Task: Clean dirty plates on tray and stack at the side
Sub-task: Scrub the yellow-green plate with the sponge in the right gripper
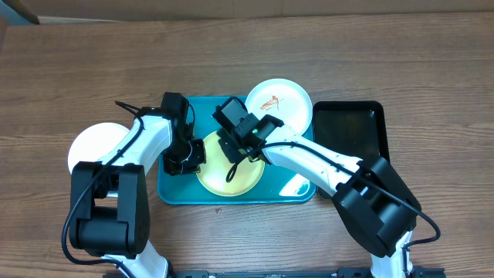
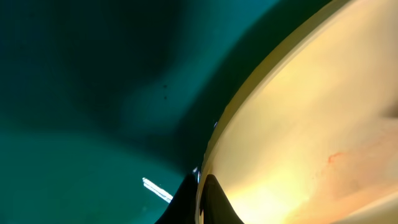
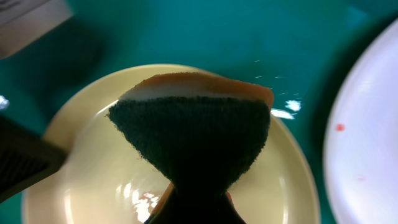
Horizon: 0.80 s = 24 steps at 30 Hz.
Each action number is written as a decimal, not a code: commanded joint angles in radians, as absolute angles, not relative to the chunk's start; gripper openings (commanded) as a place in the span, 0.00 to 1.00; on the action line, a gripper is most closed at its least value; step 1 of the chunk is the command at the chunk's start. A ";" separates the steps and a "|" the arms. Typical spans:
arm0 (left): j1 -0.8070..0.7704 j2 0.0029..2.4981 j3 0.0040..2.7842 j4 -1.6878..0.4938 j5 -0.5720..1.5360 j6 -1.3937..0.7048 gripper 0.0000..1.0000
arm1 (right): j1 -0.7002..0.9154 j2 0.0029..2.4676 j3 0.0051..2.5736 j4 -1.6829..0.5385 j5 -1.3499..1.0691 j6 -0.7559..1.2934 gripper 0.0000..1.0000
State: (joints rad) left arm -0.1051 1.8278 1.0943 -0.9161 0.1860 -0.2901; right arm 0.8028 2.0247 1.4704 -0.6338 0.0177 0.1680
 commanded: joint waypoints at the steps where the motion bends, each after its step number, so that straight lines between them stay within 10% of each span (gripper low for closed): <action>1: -0.106 1.827 1.080 -0.918 0.158 -0.296 0.04 | 0.802 2.028 1.483 -0.665 -0.120 0.161 0.04; 24: -0.107 1.827 1.079 -0.937 0.158 -0.296 0.04 | 0.838 2.112 1.479 -0.672 0.015 0.077 0.04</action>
